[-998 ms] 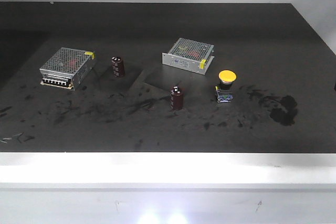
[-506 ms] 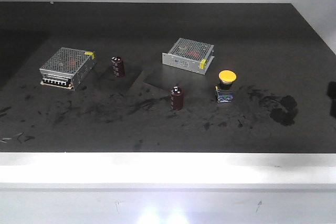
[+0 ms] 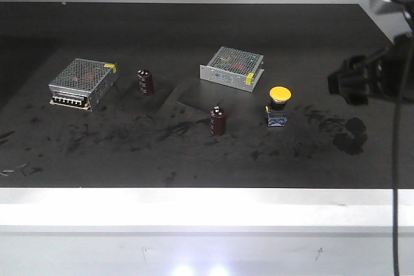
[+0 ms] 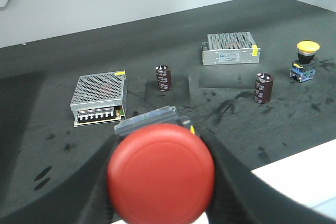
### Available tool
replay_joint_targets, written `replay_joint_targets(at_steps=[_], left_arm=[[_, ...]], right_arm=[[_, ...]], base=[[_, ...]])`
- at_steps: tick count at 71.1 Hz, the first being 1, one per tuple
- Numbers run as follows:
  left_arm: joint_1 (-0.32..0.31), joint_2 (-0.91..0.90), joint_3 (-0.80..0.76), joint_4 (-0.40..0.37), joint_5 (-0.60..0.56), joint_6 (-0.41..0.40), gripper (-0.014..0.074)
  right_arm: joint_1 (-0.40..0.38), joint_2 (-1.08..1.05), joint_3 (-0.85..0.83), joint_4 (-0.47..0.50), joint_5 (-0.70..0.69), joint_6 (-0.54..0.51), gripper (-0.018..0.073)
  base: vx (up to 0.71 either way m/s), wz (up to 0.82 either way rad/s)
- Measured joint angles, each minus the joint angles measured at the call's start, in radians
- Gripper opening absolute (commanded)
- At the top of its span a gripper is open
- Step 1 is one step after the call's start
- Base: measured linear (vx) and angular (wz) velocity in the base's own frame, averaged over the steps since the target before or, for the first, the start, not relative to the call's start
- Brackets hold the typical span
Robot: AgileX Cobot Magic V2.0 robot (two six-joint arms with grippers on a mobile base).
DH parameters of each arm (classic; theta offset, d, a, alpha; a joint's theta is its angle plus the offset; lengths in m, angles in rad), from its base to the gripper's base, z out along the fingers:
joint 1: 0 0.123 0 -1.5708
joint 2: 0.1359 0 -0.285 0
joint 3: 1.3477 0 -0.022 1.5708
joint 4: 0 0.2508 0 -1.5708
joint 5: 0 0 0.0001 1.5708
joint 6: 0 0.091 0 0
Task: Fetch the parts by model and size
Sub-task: 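Reach the right gripper down and grasp the yellow-capped button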
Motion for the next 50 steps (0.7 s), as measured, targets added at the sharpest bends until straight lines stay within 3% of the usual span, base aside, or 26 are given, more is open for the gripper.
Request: replay_joint_targets(at_steps=[50], left_arm=[[0.0,0.0,0.0,0.0,0.0,0.0,-0.0006]], right_arm=[[0.023,0.55,-0.578,0.049,0.336,-0.001,0.0505]], base=[[0.0,0.0]])
